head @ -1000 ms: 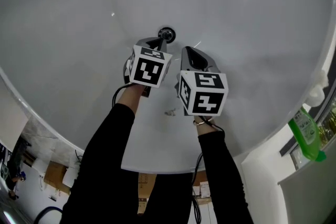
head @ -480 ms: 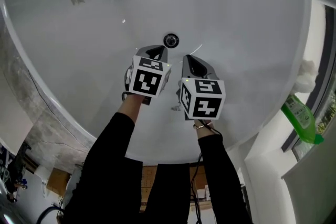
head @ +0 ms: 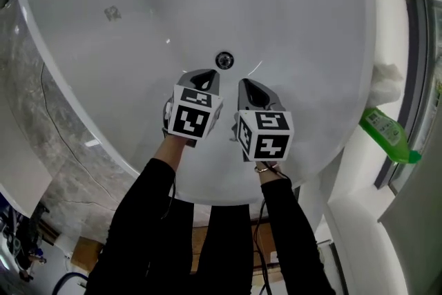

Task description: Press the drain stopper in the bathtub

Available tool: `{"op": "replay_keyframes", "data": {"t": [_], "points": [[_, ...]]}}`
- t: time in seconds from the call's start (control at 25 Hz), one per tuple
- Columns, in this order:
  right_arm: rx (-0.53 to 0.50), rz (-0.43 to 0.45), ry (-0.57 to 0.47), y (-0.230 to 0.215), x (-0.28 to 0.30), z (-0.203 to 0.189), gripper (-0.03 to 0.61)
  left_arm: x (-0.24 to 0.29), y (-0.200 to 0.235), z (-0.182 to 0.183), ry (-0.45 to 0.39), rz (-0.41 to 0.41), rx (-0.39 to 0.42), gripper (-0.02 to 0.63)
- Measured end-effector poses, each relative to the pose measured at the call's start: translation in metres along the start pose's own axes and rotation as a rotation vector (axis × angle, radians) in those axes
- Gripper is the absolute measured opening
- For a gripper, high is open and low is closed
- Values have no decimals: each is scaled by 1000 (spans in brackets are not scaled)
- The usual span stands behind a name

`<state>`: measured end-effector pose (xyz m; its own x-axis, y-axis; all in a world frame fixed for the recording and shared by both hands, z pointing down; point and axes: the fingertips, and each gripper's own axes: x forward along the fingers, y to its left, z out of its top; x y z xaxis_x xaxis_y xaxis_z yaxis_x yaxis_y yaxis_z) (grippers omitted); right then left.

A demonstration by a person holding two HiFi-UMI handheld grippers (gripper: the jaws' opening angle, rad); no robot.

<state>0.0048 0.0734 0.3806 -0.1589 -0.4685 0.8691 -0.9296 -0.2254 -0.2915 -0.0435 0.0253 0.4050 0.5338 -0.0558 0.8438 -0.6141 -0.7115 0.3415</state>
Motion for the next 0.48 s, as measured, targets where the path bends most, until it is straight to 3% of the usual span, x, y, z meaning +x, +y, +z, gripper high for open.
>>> {"op": "replay_keyframes", "data": {"t": [0.48], "points": [[48,14,-61,15,-41,7,2,-61,-18,23,-62,-18,30,5]]}}
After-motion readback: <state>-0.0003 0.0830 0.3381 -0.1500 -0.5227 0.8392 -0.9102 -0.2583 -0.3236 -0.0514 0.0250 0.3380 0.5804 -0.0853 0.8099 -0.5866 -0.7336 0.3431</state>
